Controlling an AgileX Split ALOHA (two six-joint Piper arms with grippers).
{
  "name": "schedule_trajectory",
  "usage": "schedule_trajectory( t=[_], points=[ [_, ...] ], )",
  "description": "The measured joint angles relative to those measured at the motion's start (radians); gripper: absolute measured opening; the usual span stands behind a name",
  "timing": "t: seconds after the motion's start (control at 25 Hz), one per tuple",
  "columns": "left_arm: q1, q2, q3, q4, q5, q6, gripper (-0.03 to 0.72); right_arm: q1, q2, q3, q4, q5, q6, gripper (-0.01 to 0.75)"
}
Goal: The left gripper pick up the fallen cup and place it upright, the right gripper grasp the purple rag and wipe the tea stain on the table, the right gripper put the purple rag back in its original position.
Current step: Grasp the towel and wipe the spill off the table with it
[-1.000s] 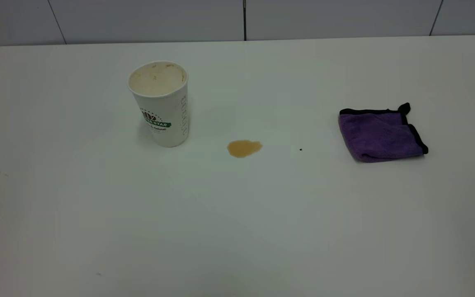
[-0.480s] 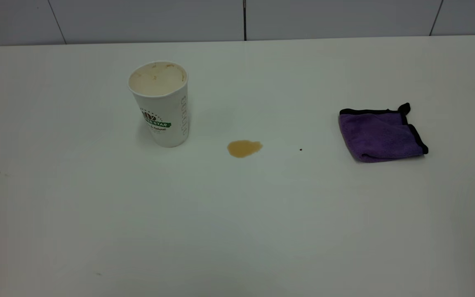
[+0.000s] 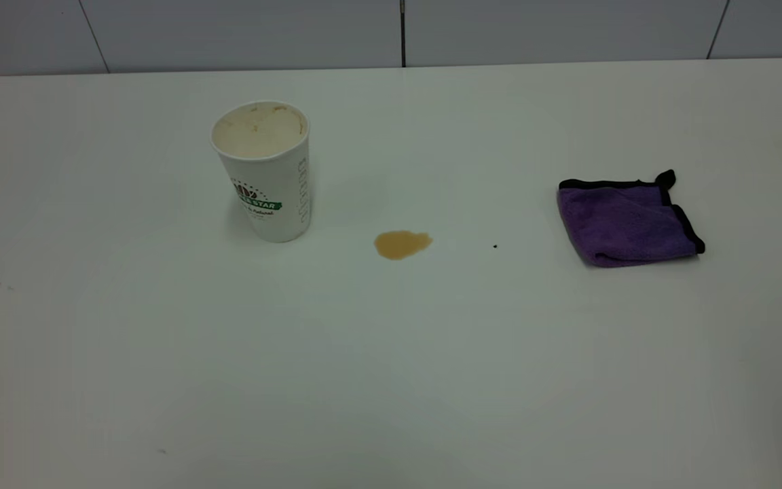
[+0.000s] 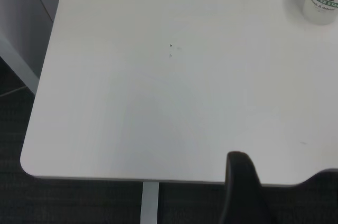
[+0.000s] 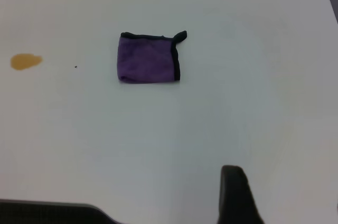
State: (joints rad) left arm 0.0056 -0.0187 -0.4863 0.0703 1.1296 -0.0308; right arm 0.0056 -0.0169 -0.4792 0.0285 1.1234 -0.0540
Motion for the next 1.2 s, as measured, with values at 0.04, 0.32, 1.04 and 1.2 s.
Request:
schedule_trajectory(
  t=[0.04, 0.32, 1.04, 1.2],
  points=[
    [0.001, 0.000, 0.000, 0.000, 0.002, 0.000, 0.458, 0.000, 0.000, 0.000, 0.000, 0.000, 0.000, 0.486],
    [0.003, -0.001, 0.000, 0.000, 0.002, 0.000, 0.458, 0.000, 0.000, 0.000, 0.000, 0.000, 0.000, 0.486],
    [0.003, -0.001, 0.000, 0.000, 0.002, 0.000, 0.458, 0.000, 0.013, 0.000, 0.080, -0.008, 0.004, 0.486],
    [0.003, -0.001, 0.000, 0.000, 0.002, 0.000, 0.458, 0.000, 0.159, -0.005, 0.122, -0.059, -0.011, 0.491]
  ],
)
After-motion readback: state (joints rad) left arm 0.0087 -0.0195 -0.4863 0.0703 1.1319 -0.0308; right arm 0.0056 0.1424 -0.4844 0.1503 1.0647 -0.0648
